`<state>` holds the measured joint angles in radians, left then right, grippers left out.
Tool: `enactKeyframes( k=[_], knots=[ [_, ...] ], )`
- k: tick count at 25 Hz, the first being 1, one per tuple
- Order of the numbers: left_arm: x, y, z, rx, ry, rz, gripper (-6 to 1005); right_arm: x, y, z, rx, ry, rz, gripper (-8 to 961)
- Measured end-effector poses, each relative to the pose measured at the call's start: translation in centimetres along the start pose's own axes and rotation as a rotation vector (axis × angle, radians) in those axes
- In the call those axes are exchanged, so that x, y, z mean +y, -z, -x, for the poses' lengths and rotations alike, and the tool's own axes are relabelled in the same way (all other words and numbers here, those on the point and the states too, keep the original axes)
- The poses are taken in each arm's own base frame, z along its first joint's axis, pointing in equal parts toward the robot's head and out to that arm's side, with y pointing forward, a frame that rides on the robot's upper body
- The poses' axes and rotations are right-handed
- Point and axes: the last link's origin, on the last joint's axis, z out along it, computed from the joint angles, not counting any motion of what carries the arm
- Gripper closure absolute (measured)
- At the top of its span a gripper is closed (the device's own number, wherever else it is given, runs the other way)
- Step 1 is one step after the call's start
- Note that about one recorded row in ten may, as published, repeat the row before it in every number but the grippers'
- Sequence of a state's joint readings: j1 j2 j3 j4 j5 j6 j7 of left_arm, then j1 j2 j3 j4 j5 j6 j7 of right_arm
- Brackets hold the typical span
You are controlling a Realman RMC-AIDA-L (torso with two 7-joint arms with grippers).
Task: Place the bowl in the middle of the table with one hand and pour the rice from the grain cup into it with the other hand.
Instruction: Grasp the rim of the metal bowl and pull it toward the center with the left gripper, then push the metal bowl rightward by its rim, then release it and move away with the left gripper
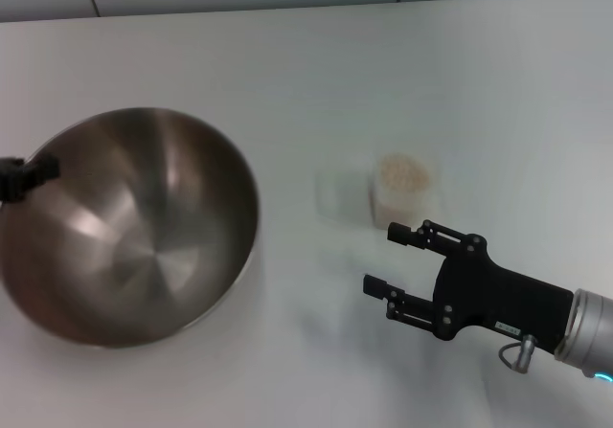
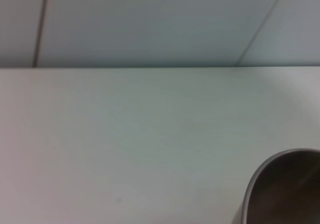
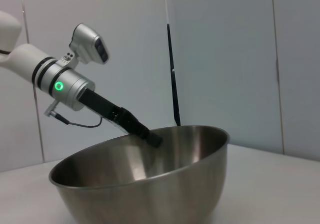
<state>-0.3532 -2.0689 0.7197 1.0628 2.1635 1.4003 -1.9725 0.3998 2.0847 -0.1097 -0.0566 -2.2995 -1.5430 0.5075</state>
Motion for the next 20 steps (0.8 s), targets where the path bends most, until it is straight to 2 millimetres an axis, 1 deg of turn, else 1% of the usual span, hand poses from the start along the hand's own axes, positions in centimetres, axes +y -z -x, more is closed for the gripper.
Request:
enactKeyframes(
  k=[1, 3, 4, 7, 8, 9, 10, 11, 15, 20],
  knots=[
    [0.0, 0.0, 0.0, 0.000, 0.000, 0.000, 948, 0.0, 0.0, 0.0, 0.000, 0.000, 0.000, 250],
    [1.0, -0.4, -1.9, 0.036, -0.037, 0.036, 945, 0.1, -0.1, 0.0, -0.005, 0.011, 0.000, 250],
    [1.0, -0.4, -1.9, 0.036, -0.037, 0.036, 944, 0.1, -0.1, 0.0, -0.005, 0.011, 0.000, 250],
    [1.6, -0.7, -3.3, 0.048, -0.063, 0.048, 940, 0.0, -0.1, 0.1, -0.006, 0.014, 0.001, 250],
    [2.2, -1.3, -4.1, 0.041, -0.083, 0.067, 938, 0.1, -0.1, 0.1, -0.009, 0.015, 0.002, 250],
    [2.2, -1.3, -4.1, 0.041, -0.083, 0.067, 937, 0.1, -0.1, 0.1, -0.009, 0.015, 0.002, 250],
    [2.9, -1.9, -4.7, 0.029, -0.108, 0.084, 935, 0.1, -0.1, 0.2, -0.012, 0.015, 0.003, 250],
    [2.9, -1.9, -4.7, 0.029, -0.108, 0.084, 934, 0.1, -0.1, 0.2, -0.012, 0.015, 0.003, 250],
    [4.1, -3.4, -5.7, 0.010, -0.160, 0.113, 928, 0.1, 0.0, 0.1, -0.012, 0.012, -0.001, 250],
    [4.8, -4.2, -6.4, 0.010, -0.187, 0.126, 921, 0.2, 0.0, 0.1, -0.013, 0.011, -0.003, 250]
  ],
)
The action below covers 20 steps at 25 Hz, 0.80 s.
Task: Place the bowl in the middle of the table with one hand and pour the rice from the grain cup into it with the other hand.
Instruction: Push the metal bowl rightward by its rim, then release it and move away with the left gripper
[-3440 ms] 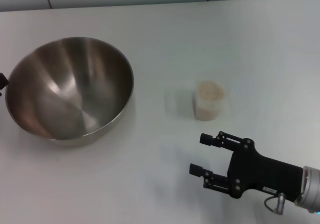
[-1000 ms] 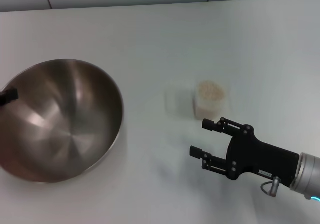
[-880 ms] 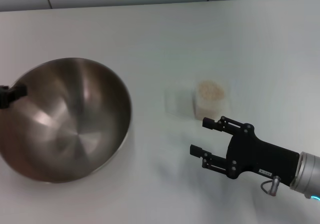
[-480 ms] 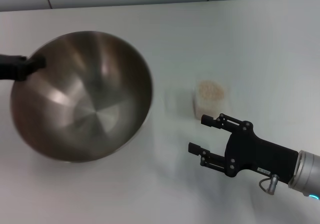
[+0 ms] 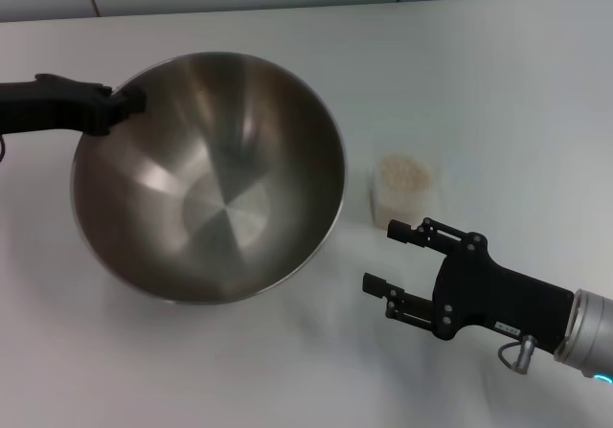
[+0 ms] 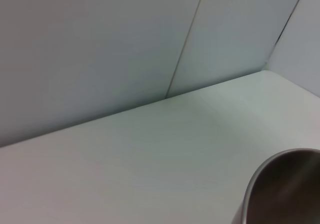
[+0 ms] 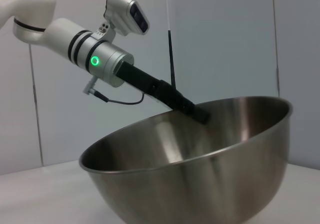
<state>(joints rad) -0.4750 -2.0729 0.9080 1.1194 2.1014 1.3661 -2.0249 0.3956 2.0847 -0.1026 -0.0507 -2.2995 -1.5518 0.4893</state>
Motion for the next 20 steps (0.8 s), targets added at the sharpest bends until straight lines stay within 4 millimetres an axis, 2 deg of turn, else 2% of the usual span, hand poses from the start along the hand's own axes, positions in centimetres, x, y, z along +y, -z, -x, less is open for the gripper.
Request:
enactKeyframes(
  k=[12, 19, 20],
  knots=[
    [0.5, -2.3, -0.9, -0.014, -0.050, -0.008, 903, 0.1, 0.1, 0.2, -0.012, 0.007, 0.008, 252],
    [0.5, -2.7, -0.9, -0.017, -0.061, -0.018, 893, 0.5, 0.4, 0.2, -0.025, 0.031, 0.008, 253],
    [0.2, -3.8, -0.7, -0.018, -0.053, -0.042, 892, 0.5, 0.4, 0.2, -0.025, 0.031, 0.008, 254]
  ],
)
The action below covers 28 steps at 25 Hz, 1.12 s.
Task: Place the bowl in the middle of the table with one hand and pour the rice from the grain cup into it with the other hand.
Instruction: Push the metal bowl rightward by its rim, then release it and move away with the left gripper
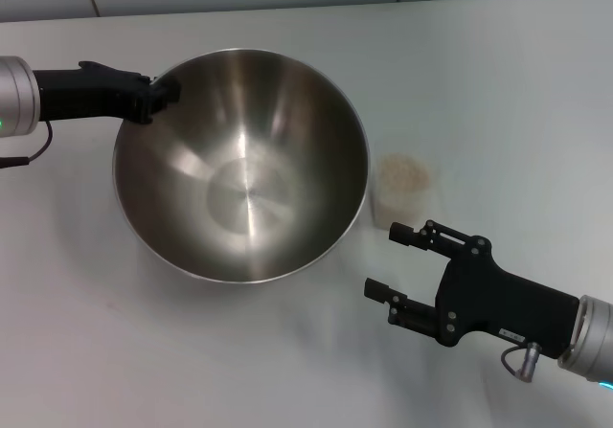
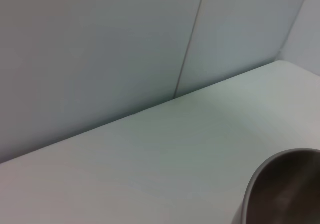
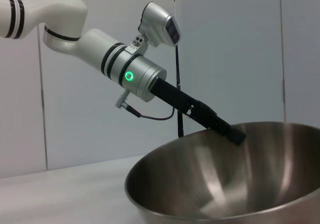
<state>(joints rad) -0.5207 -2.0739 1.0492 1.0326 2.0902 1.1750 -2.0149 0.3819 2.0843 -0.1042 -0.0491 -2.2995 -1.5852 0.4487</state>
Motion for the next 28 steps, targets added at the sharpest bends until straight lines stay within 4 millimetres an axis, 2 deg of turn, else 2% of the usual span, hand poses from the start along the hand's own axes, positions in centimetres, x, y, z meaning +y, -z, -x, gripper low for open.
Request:
enactKeyframes(
  k=[28],
  knots=[
    [-0.2, -1.1, 0.7, -0.014, 0.020, -0.003, 851, -0.3, -0.1, 0.1, 0.001, 0.010, 0.001, 261]
  ],
)
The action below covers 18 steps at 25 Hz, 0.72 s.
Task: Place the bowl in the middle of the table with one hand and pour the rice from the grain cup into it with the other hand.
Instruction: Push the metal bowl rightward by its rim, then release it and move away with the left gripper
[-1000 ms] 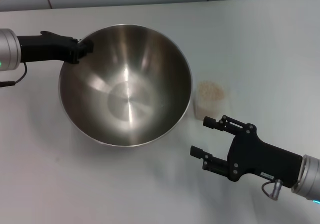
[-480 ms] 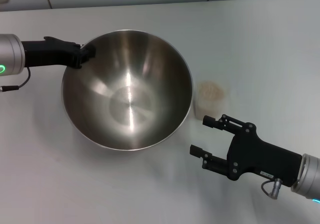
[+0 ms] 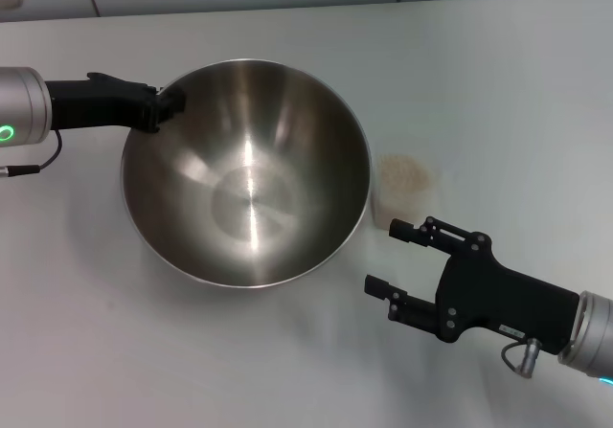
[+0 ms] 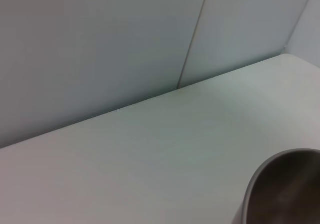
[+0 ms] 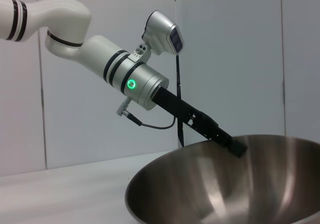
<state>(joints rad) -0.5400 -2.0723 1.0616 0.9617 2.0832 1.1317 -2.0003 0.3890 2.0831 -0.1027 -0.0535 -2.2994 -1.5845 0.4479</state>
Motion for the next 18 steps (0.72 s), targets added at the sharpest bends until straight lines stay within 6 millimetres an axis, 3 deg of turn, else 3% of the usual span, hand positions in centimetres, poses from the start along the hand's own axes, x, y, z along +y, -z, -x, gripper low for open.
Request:
enactKeyframes(
  k=[18],
  knots=[
    [-0.02, -0.27, 0.43, 0.005, -0.014, 0.000, 793, -0.10, 0.01, -0.03, 0.005, 0.003, -0.002, 266]
  ],
)
